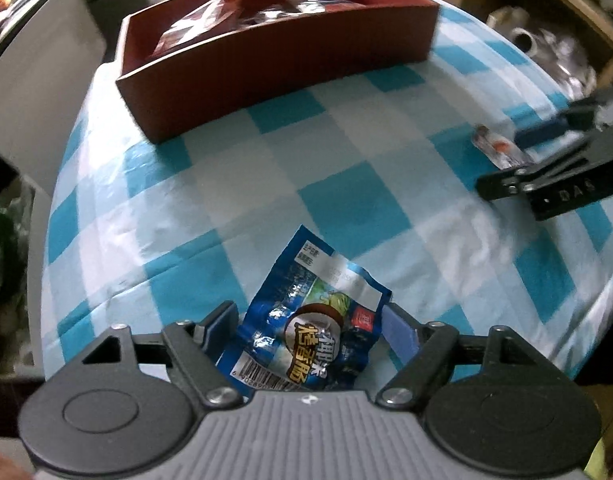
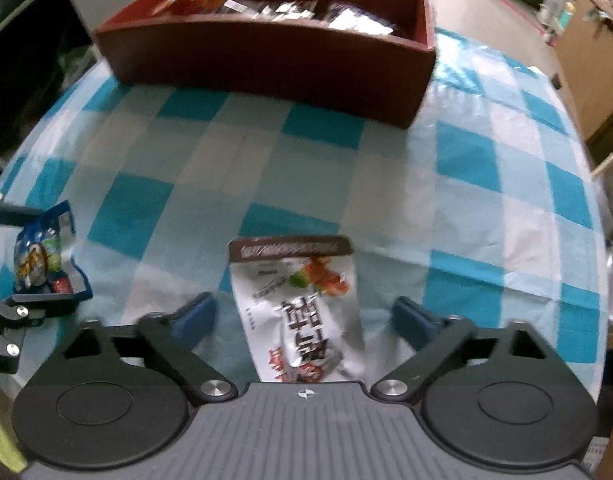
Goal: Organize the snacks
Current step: 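Lower the left tool onto the blue sausage pack while the right tool reaches the white pack, then close the left tool on the blue pack while the right tool grasps the white pack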
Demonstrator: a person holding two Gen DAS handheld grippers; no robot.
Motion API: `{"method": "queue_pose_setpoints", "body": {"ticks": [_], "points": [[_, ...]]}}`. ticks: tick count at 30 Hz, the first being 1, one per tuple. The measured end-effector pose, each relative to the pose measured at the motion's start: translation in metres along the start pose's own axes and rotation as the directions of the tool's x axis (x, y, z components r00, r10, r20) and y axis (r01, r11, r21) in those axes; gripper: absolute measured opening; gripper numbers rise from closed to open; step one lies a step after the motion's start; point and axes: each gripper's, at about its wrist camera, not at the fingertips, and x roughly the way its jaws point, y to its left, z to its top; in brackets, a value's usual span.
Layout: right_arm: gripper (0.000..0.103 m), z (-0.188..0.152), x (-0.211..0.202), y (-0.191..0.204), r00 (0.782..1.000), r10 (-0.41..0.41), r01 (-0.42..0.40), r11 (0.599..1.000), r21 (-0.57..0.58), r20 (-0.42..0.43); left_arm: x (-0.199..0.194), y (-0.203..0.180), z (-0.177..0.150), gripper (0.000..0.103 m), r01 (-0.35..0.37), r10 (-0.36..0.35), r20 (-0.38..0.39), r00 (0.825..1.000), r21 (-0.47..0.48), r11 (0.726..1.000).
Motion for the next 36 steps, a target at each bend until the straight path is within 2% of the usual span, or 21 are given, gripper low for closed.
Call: {"method": "queue_pose_setpoints", "body": {"ticks": [1, 5, 6, 9, 11, 15, 20, 22, 24, 29, 32, 34, 36], "points": [[0.079, 0.001, -0.002, -0.002, 1.000, 0.000, 0.000, 1.000, 0.007, 0.008, 0.001, 0.002, 0.001, 0.073, -0.005, 0.005, -0.003, 1.000, -0.013, 1.000], [0.072, 0.005, -0.003, 0.002, 1.000, -0.016, 0.016, 1.000, 0.001, 0.020, 0.003, 0.004, 0.002, 0.073, -0.019, 0.019, -0.005, 1.000, -0.025, 1.000], [0.066, 0.006, -0.003, 0.004, 1.000, -0.007, 0.007, 1.000, -0.010, 0.023, 0.004, 0.003, 0.002, 0.073, -0.020, 0.020, -0.005, 1.000, -0.027, 0.999], [0.065, 0.009, -0.007, -0.002, 0.998, 0.065, -0.066, 0.997, 0.028, 0.019, 0.004, 0.003, 0.002, 0.073, -0.021, 0.020, -0.006, 1.000, -0.026, 0.999], [0.065, 0.009, -0.010, -0.007, 0.997, 0.069, -0.070, 0.996, 0.046, 0.027, 0.004, 0.003, 0.002, 0.073, -0.017, 0.017, -0.009, 1.000, -0.030, 0.999], [0.067, 0.009, -0.016, -0.023, 0.991, 0.129, -0.131, 0.985, 0.108, 0.025, 0.005, 0.004, 0.004, 0.074, -0.011, 0.011, -0.013, 1.000, -0.035, 0.999], [0.078, 0.001, -0.008, -0.022, 0.995, 0.103, -0.103, 0.991, 0.090, 0.005, 0.005, 0.005, 0.004, 0.074, -0.010, 0.010, -0.012, 1.000, -0.027, 1.000], [0.086, 0.000, -0.007, -0.015, 0.993, 0.116, -0.116, 0.991, 0.062, -0.005, 0.005, 0.006, 0.003, 0.074, -0.006, 0.006, -0.011, 1.000, -0.025, 1.000], [0.087, -0.004, -0.008, -0.015, 0.992, 0.124, -0.122, 0.991, 0.062, -0.015, 0.004, 0.006, 0.002, 0.074, -0.004, 0.003, -0.008, 1.000, -0.020, 1.000], [0.082, -0.016, -0.011, -0.010, 0.997, 0.073, -0.073, 0.997, 0.030, 0.001, 0.004, 0.002, -0.003, 0.075, -0.019, 0.019, 0.012, 1.000, 0.008, 1.000], [0.074, -0.017, -0.012, 0.004, 1.000, 0.000, 0.000, 1.000, -0.031, 0.006, 0.003, 0.001, -0.002, 0.074, -0.022, 0.022, 0.007, 1.000, 0.001, 1.000], [0.060, -0.015, -0.015, 0.003, 1.000, 0.009, -0.008, 1.000, -0.016, 0.011, 0.003, 0.003, -0.001, 0.073, -0.018, 0.018, 0.004, 1.000, -0.011, 1.000], [0.060, -0.012, -0.019, -0.006, 0.998, 0.069, -0.070, 0.997, 0.043, 0.012, 0.003, 0.005, 0.002, 0.073, -0.015, 0.015, 0.003, 1.000, -0.025, 1.000]]}}
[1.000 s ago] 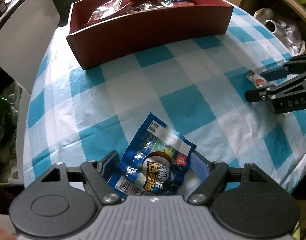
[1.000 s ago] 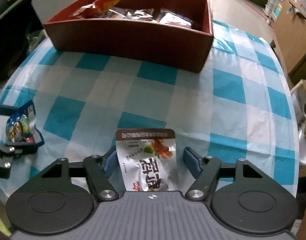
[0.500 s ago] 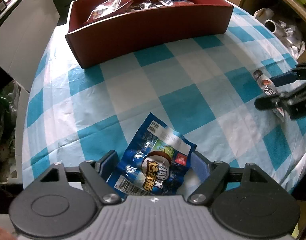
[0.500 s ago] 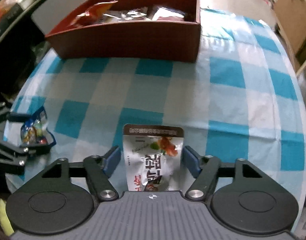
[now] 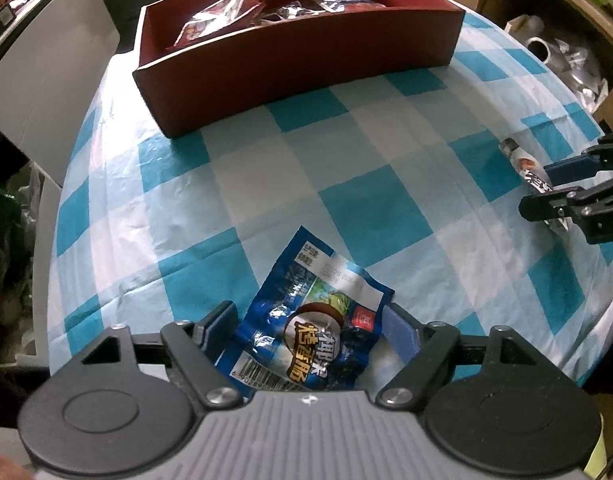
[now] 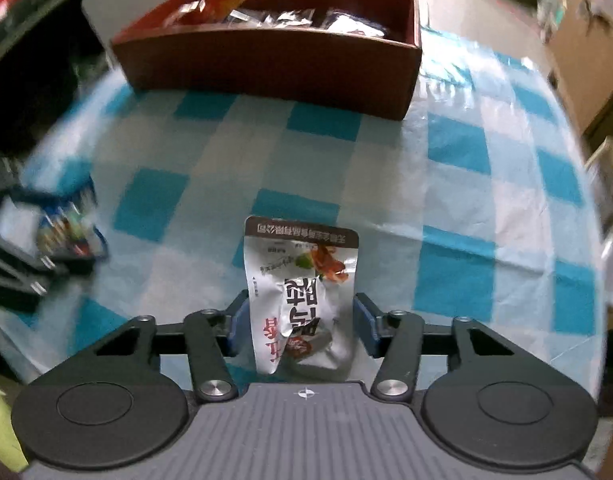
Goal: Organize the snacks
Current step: 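Close the left tool on the blue pack while the right tool grasps the white pack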
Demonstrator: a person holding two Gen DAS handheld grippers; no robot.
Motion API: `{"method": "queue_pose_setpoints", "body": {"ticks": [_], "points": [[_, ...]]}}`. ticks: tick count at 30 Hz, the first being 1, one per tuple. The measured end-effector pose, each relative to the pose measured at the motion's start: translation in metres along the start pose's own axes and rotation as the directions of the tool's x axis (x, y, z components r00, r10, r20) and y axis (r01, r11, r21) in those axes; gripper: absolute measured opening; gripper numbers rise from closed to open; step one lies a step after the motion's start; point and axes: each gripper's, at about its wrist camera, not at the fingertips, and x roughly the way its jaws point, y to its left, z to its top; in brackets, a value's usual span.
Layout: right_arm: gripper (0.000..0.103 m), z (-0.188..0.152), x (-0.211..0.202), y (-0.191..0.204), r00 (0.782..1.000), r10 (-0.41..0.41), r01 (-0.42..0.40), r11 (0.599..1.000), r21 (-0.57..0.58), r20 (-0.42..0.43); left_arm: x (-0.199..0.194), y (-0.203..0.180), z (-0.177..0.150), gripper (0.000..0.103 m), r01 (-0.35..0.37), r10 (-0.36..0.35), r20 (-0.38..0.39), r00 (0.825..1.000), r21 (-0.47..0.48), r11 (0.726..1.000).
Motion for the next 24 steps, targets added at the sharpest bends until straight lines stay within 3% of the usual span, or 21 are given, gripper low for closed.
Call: {"method": "queue_pose_setpoints", "body": {"ticks": [2, 4, 5, 10, 12, 14, 17, 21, 24], "points": [[0.060, 0.001, -0.001, 0.002, 1.000, -0.011, 0.011, 1.000, -0.013, 0.005, -0.002, 0.002, 0.001, 0.069, 0.009, -0.009, 0.006, 1.000, -0.012, 1.000], [0.060, 0.002, -0.002, 0.004, 1.000, 0.007, -0.007, 1.000, -0.018, 0.009, -0.008, 0.007, 0.004, 0.051, 0.019, -0.018, 0.030, 0.999, -0.028, 0.999], [0.060, 0.003, -0.004, 0.005, 1.000, 0.014, -0.014, 1.000, -0.015, 0.019, -0.010, 0.010, 0.006, 0.047, 0.039, -0.037, 0.033, 0.999, -0.043, 0.998], [0.060, 0.011, -0.016, 0.005, 0.997, 0.028, -0.030, 0.999, 0.017, 0.077, -0.011, 0.021, 0.010, 0.043, 0.080, -0.078, 0.029, 0.997, -0.091, 0.993], [0.060, 0.013, -0.018, 0.007, 0.996, 0.034, -0.036, 0.999, 0.016, 0.087, -0.013, 0.017, 0.009, 0.044, 0.083, -0.082, 0.025, 0.996, -0.061, 0.995], [0.060, 0.016, -0.018, 0.009, 0.995, 0.047, -0.048, 0.999, 0.010, 0.091, -0.010, 0.015, 0.007, 0.065, 0.090, -0.090, 0.004, 0.996, -0.034, 0.995], [0.060, 0.017, -0.016, 0.010, 0.994, 0.063, -0.064, 0.998, 0.009, 0.086, -0.002, 0.003, -0.002, 0.079, 0.055, -0.054, -0.022, 0.998, 0.052, 0.997], [0.060, 0.017, -0.014, 0.012, 0.995, 0.072, -0.073, 0.997, 0.002, 0.074, -0.005, -0.016, -0.015, 0.084, -0.014, 0.010, 0.021, 1.000, 0.202, 0.979], [0.060, 0.016, -0.015, 0.014, 0.994, 0.084, -0.084, 0.996, -0.006, 0.073, -0.009, -0.015, -0.014, 0.076, -0.012, 0.009, 0.018, 1.000, 0.201, 0.980]]}}
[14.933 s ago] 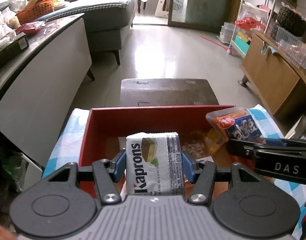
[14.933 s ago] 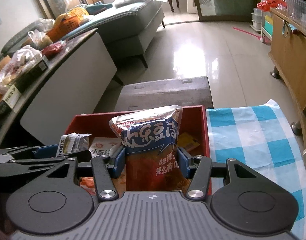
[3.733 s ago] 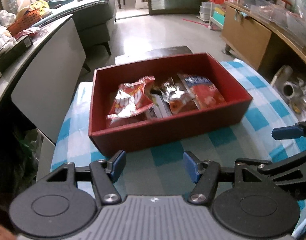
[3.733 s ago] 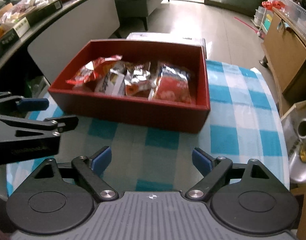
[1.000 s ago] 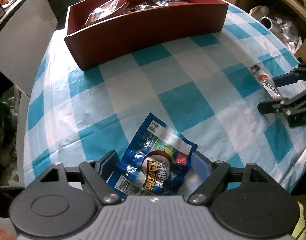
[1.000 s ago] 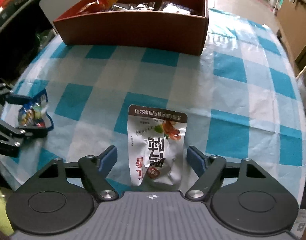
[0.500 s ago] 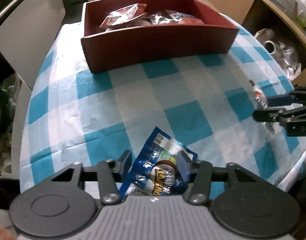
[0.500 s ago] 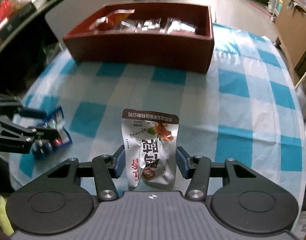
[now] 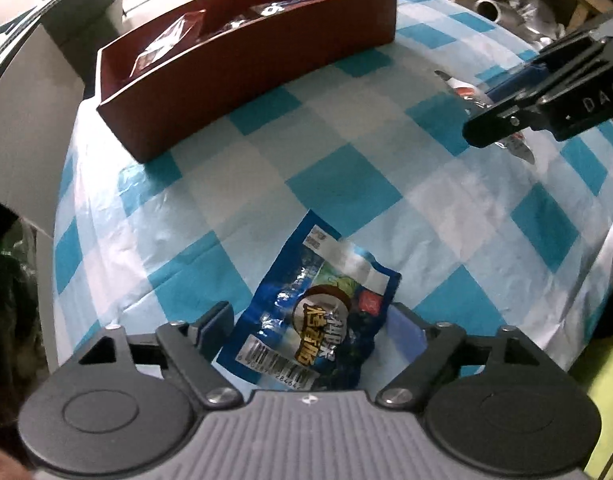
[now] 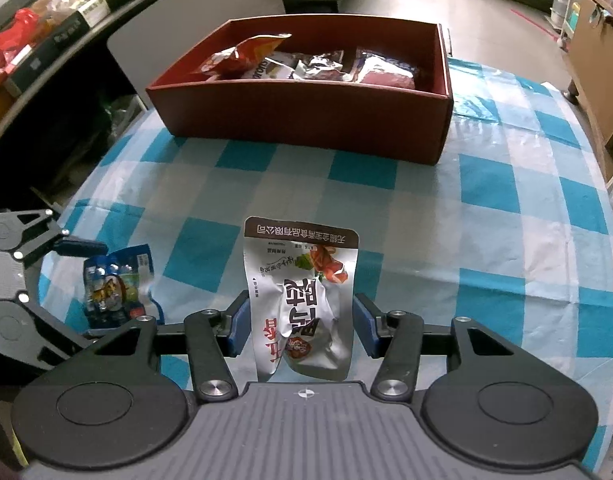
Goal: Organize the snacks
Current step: 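Close the left tool on the blue pack while the right tool grasps the white pack, then lift both packs and carry them toward the red box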
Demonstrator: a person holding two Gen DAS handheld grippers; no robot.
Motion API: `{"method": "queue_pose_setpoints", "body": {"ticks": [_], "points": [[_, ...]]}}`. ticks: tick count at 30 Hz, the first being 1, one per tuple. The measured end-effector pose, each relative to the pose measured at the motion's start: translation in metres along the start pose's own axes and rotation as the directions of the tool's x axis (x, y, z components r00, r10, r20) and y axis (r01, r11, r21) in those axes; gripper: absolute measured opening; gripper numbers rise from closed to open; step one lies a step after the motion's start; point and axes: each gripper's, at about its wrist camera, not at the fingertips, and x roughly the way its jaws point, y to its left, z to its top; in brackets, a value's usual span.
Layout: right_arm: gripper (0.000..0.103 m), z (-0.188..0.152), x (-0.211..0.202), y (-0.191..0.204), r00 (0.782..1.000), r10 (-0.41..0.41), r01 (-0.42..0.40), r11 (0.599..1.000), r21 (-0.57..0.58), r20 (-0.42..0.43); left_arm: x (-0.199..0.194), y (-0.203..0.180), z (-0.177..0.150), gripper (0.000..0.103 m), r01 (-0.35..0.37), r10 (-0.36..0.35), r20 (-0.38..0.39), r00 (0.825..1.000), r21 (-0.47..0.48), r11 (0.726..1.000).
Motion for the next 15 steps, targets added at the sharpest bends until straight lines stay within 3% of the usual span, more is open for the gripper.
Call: {"method": "queue_pose_setpoints", "body": {"ticks": [2, 5, 8, 15], "points": [[0.061, 0.000, -0.001, 0.002, 1.000, 0.006, -0.006, 1.000, -0.006, 0.004, -0.006, 0.003, 0.000, 0.059, -0.005, 0.005, 0.001, 1.000, -0.011, 1.000], [0.061, 0.003, -0.003, 0.002, 1.000, 0.016, -0.016, 1.000, -0.008, 0.015, -0.016, 0.013, 0.001, 0.041, 0.017, -0.014, 0.026, 1.000, -0.103, 0.995], [0.061, 0.005, -0.004, 0.002, 1.000, 0.014, -0.014, 1.000, -0.004, 0.025, -0.016, 0.024, 0.004, 0.039, 0.042, -0.038, 0.032, 0.999, -0.160, 0.986], [0.061, 0.008, -0.006, 0.004, 0.999, 0.017, -0.017, 1.000, -0.007, 0.037, -0.022, 0.015, -0.006, 0.036, 0.047, -0.040, 0.046, 0.998, -0.171, 0.984]]}}
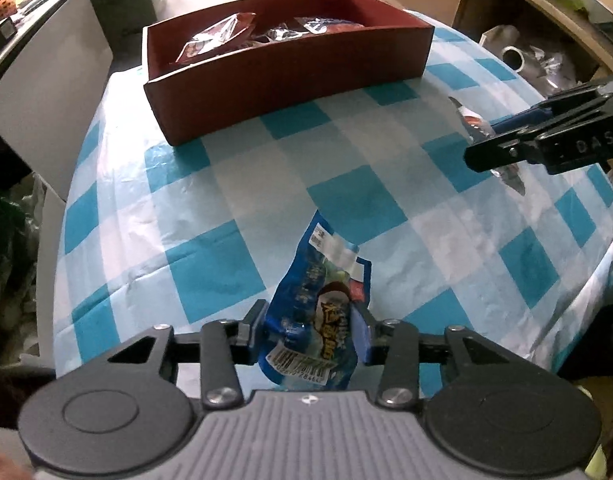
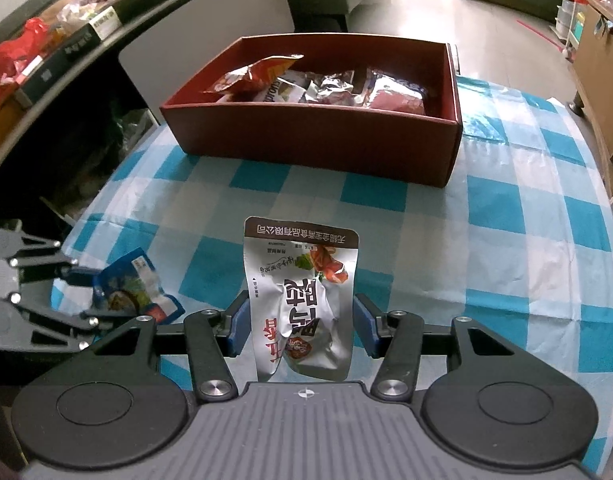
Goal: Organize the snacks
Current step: 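Lift both packs and carry them toward the red box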
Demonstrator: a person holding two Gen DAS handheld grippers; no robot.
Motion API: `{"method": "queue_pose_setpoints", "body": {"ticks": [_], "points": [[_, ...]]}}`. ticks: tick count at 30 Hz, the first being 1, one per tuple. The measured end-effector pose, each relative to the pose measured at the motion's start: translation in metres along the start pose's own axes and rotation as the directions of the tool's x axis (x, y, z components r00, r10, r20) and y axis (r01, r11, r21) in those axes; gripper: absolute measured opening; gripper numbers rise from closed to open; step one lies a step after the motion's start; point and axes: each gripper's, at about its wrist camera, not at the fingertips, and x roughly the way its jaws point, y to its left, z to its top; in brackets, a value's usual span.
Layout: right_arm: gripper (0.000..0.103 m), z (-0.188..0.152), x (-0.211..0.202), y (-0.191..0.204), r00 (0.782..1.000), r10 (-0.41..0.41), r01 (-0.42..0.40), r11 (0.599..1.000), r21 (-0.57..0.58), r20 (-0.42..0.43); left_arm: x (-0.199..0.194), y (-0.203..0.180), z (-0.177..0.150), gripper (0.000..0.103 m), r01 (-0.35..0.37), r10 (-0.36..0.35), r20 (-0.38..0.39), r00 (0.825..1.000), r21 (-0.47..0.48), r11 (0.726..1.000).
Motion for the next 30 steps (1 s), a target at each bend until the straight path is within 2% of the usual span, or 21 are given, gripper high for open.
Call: {"method": "queue_pose_setpoints", "body": {"ticks": [5, 10, 19, 21, 22, 24, 26, 30], "points": [[0.061, -0.001, 0.001, 0.002, 1.000, 0.001, -0.001, 1.000, -0.005, 0.000, -0.002, 0.007, 0.004, 0.034, 0.052, -0.052, 0.001, 0.999, -0.084, 0.995], [0.061, 0.000, -0.006, -0.002, 1.000, 0.002, -0.003, 1.000, 0.017, 0.031, -0.014, 0.021, 0.016, 0.033, 0.116, -0.106, 0.064, 0.992, -0.182, 0.976], [0.061, 0.016, -0.015, -0.006, 0.995, 0.014, -0.018, 0.999, 0.045, 0.094, -0.022, 0.026, 0.042, 0.033, 0.147, -0.121, 0.122, 0.985, -0.227, 0.963], [0.061, 0.022, -0.016, -0.005, 0.994, 0.015, -0.020, 0.999, 0.046, 0.107, -0.026, 0.026, 0.048, 0.017, 0.145, -0.112, 0.150, 0.982, -0.227, 0.963], [0.061, 0.025, -0.017, -0.005, 0.993, 0.016, -0.022, 0.999, 0.046, 0.114, -0.028, 0.027, 0.053, 0.006, 0.153, -0.118, 0.162, 0.980, -0.228, 0.962], [0.061, 0.030, -0.018, -0.005, 0.992, 0.021, -0.027, 0.999, 0.046, 0.126, -0.030, 0.029, 0.060, 0.005, 0.171, -0.130, 0.177, 0.976, -0.244, 0.954], [0.061, 0.035, -0.019, -0.004, 0.991, 0.024, -0.030, 0.998, 0.046, 0.135, -0.028, 0.028, 0.065, 0.005, 0.152, -0.112, 0.174, 0.978, -0.237, 0.960], [0.061, 0.041, -0.015, -0.002, 0.991, 0.019, -0.025, 0.999, 0.046, 0.135, -0.005, 0.018, 0.059, 0.005, 0.104, -0.088, 0.090, 0.992, -0.190, 0.976]]}}
